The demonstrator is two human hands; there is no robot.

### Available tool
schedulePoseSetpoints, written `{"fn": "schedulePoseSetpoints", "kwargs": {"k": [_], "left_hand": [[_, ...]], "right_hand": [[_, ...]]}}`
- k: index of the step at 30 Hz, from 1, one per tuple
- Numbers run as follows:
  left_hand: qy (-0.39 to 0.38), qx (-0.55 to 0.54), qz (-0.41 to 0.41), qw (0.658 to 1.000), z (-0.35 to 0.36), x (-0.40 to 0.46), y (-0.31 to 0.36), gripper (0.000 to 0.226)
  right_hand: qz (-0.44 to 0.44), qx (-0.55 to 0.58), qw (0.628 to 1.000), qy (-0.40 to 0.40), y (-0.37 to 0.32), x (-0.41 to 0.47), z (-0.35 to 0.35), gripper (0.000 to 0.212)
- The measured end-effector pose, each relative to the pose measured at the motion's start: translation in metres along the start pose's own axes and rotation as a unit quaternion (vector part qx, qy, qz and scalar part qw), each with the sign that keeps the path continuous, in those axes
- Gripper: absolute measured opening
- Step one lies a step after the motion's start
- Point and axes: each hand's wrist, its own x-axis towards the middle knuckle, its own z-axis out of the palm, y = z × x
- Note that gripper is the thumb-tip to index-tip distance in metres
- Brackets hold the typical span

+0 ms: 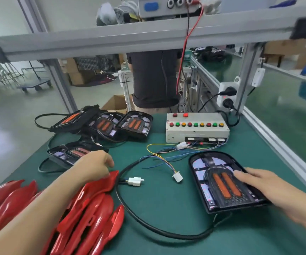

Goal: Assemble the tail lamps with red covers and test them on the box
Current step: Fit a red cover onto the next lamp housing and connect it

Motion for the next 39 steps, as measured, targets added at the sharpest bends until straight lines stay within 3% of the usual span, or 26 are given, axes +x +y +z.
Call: {"fn": "schedulePoseSetpoints", "kwargs": {"k": [4,7,10,13,14,15,17,20,23,24,25,26,27,29,30,31,32,34,37,39], "left_hand": [[0.025,-0.067,0.034,0.997,-0.012,-0.002,0.001,0.022],[0.121,-0.246,0.075,0.959,-0.036,-0.009,0.014,0.025],[0.169,-0.498,0.151,0.837,-0.061,-0.019,0.055,0.026],[0.052,-0.703,0.199,0.681,-0.066,-0.017,0.107,0.010],[0.004,-0.742,0.202,0.640,-0.062,-0.015,0.125,0.009],[-0.035,-0.765,0.197,0.612,-0.056,-0.012,0.143,0.010],[-0.090,-0.795,0.175,0.574,-0.041,-0.009,0.177,0.020],[-0.129,-0.848,0.133,0.497,-0.025,-0.003,0.213,0.026],[-0.157,-0.903,0.089,0.390,-0.020,0.003,0.230,0.028],[-0.163,-0.909,0.089,0.373,-0.019,0.005,0.233,0.031],[-0.168,-0.907,0.102,0.373,-0.018,0.006,0.235,0.030],[-0.162,-0.891,0.118,0.407,-0.015,0.009,0.235,0.025],[-0.137,-0.851,0.131,0.490,-0.012,0.013,0.234,0.019],[-0.047,-0.674,0.115,0.729,-0.004,0.027,0.225,0.013],[-0.018,-0.576,0.090,0.812,0.002,0.034,0.220,0.010],[-0.031,-0.506,0.067,0.859,0.006,0.038,0.217,0.007],[-0.072,-0.462,0.049,0.883,0.011,0.040,0.215,0.011],[-0.160,-0.440,0.024,0.883,0.021,0.041,0.216,0.017],[-0.220,-0.509,-0.003,0.832,0.030,0.042,0.220,0.007],[-0.223,-0.562,-0.026,0.796,0.031,0.043,0.219,0.017]], "right_hand": [[-0.004,-0.085,0.996,0.000,-0.011,0.000,0.012,0.023],[-0.017,-0.165,0.986,0.034,-0.011,-0.001,0.010,0.022],[-0.035,-0.226,0.972,0.049,-0.015,0.006,0.010,0.023],[-0.072,-0.329,0.932,0.134,-0.020,0.000,0.018,0.046],[-0.109,-0.314,0.930,0.159,-0.023,-0.002,0.020,0.050],[-0.141,-0.265,0.941,0.153,-0.029,-0.008,0.024,0.052],[-0.179,-0.130,0.973,0.064,-0.040,-0.022,0.031,0.052],[-0.213,-0.066,0.974,-0.036,-0.044,-0.033,0.033,0.041],[-0.245,-0.097,0.964,-0.023,-0.041,-0.038,0.027,0.040],[-0.256,-0.112,0.960,-0.003,-0.039,-0.038,0.024,0.035],[-0.265,-0.122,0.956,0.017,-0.037,-0.038,0.021,0.032],[-0.270,-0.127,0.954,0.036,-0.036,-0.038,0.018,0.032],[-0.270,-0.132,0.952,0.055,-0.034,-0.037,0.014,0.031],[-0.257,-0.161,0.948,0.096,-0.030,-0.035,0.004,0.025],[-0.247,-0.184,0.945,0.111,-0.028,-0.036,-0.001,0.022],[-0.235,-0.211,0.941,0.119,-0.024,-0.036,-0.006,0.020],[-0.223,-0.242,0.937,0.121,-0.020,-0.036,-0.009,0.019],[-0.197,-0.297,0.927,0.115,-0.012,-0.037,-0.013,0.021],[-0.171,-0.346,0.915,0.118,-0.001,-0.039,-0.013,0.020],[-0.168,-0.358,0.911,0.120,0.001,-0.041,-0.012,0.017]]}}
